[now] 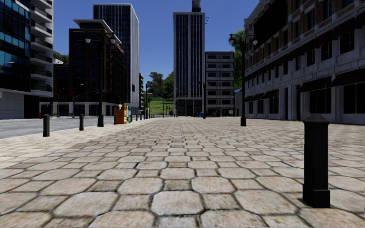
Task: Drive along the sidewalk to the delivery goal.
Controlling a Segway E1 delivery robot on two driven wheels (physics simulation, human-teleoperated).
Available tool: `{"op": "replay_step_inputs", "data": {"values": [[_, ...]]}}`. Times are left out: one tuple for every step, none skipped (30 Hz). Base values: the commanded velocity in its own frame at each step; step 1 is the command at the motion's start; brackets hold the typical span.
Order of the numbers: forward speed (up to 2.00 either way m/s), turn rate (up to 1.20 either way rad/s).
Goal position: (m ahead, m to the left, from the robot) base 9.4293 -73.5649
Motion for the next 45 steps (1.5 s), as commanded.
{"op": "replay_step_inputs", "data": {"values": [[2.0,0.0],[2.0,0.0],[1.99,0.0],[1.78,0.0],[1.49,0.0],[1.34,0.0],[1.26,0.0],[1.26,0.0],[1.23,0.0],[1.23,0.0],[1.23,0.0],[1.23,0.0],[1.23,0.0],[1.25,0.0],[1.3,0.0],[1.34,0.0],[1.4,0.0],[1.4,0.0],[1.46,-0.09],[1.48,-0.18],[1.49,-0.22],[1.53,-0.24],[1.53,-0.24],[1.58,-0.27],[1.62,-0.3],[1.66,-0.37],[1.66,-0.37],[1.69,-0.42],[1.69,-0.43],[1.69,-0.43],[1.69,-0.43],[1.69,-0.43],[1.69,-0.43],[1.69,-0.44],[1.69,-0.45],[1.69,-0.52],[1.69,-0.61],[1.69,-0.61],[1.7,-0.63],[1.7,-0.63],[1.7,-0.64],[1.7,-0.64],[1.7,-0.64],[1.7,-0.64],[1.7,-0.64]]}}
